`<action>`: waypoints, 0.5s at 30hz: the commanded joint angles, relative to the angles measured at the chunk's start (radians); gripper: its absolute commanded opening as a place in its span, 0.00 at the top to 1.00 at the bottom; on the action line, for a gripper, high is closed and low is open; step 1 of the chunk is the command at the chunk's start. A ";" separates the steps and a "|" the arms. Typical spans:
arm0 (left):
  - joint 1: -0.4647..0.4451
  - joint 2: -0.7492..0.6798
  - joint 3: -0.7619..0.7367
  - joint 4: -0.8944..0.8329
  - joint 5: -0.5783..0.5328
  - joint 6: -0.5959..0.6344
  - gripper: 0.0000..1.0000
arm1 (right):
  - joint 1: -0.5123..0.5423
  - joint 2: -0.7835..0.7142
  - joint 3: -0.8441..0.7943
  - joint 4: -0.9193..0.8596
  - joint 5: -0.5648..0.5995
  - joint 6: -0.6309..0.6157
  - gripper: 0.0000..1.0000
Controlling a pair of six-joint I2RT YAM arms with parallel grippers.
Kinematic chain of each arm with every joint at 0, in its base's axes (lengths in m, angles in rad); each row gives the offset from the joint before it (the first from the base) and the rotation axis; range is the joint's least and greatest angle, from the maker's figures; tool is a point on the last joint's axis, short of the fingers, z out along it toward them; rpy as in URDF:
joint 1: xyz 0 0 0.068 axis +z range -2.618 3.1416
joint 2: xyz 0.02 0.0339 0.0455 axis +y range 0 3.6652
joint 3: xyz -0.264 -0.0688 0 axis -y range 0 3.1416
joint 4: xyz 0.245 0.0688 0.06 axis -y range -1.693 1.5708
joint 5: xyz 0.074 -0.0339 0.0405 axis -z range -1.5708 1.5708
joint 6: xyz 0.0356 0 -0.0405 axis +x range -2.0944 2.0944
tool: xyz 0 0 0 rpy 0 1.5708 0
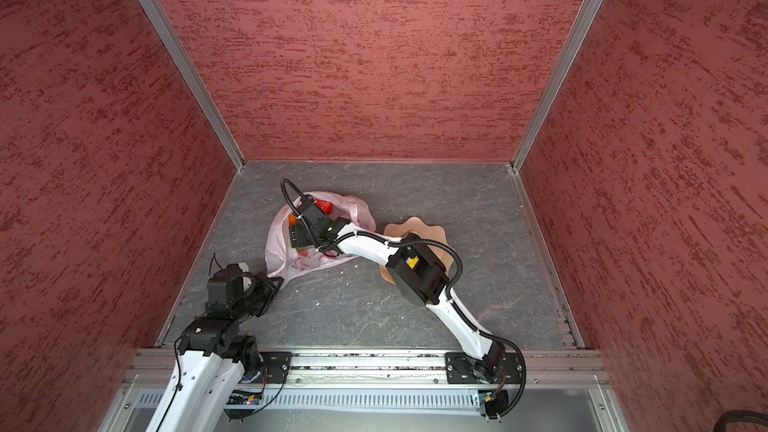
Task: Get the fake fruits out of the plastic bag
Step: 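Lower the right gripper and grasp the green fruit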
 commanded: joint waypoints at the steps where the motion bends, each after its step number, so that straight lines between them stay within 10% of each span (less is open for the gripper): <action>1: -0.008 -0.020 0.020 -0.017 -0.002 0.003 1.00 | 0.003 0.040 0.045 0.018 -0.022 0.023 0.21; 15: -0.008 -0.034 0.009 -0.025 0.010 -0.001 1.00 | -0.002 0.143 0.135 -0.002 -0.037 0.042 0.17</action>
